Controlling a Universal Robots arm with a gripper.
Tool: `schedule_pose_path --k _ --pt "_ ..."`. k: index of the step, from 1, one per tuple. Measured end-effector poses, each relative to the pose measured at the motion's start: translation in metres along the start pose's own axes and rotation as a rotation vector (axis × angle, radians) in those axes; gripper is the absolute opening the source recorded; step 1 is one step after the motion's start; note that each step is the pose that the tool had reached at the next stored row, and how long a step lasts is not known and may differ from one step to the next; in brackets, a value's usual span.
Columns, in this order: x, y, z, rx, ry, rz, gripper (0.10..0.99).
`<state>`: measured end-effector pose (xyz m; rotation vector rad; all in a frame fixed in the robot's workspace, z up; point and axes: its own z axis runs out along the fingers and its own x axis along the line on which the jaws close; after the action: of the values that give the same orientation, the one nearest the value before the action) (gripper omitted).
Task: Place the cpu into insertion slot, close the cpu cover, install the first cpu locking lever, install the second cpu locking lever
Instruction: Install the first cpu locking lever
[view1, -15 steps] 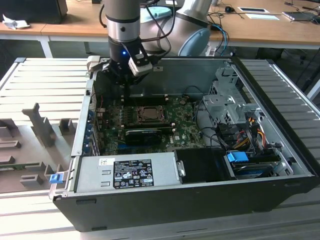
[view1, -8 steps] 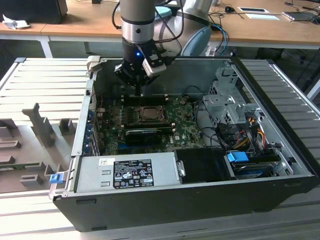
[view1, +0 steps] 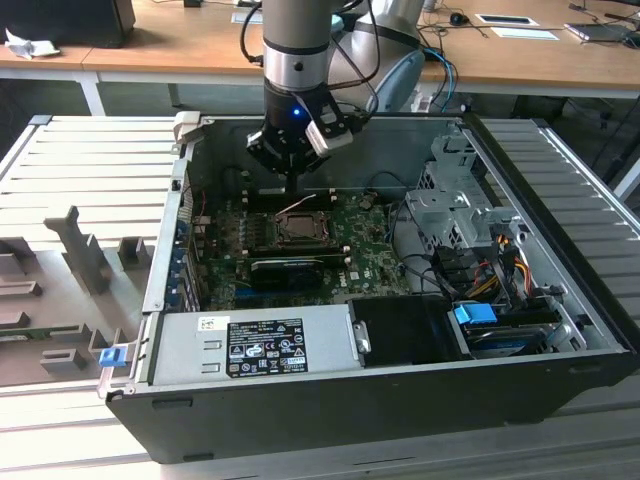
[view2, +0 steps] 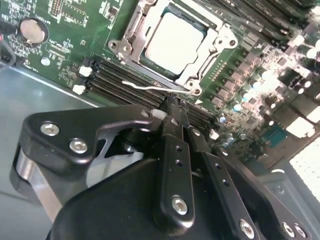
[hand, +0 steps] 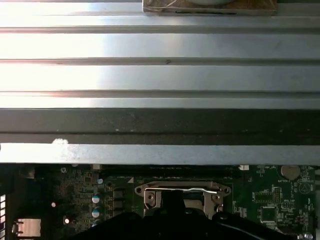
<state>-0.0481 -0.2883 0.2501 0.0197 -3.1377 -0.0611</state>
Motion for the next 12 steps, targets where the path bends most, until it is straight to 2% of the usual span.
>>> schedule_pose_path --k 6,8,9,12 --pt "0.0000 -0.0008 0.0069 -0.003 -0.0070 -0.008 0.106" --pt "0.0000 -0.0008 0.0081 -0.002 -0.0332 -0.009 0.106" --pt "0.0000 -0.0009 0.0098 -0.002 -0.0399 -0.010 0.106" --pt "0.0000 -0.0011 0.0140 -0.007 -0.0399 -0.011 0.106"
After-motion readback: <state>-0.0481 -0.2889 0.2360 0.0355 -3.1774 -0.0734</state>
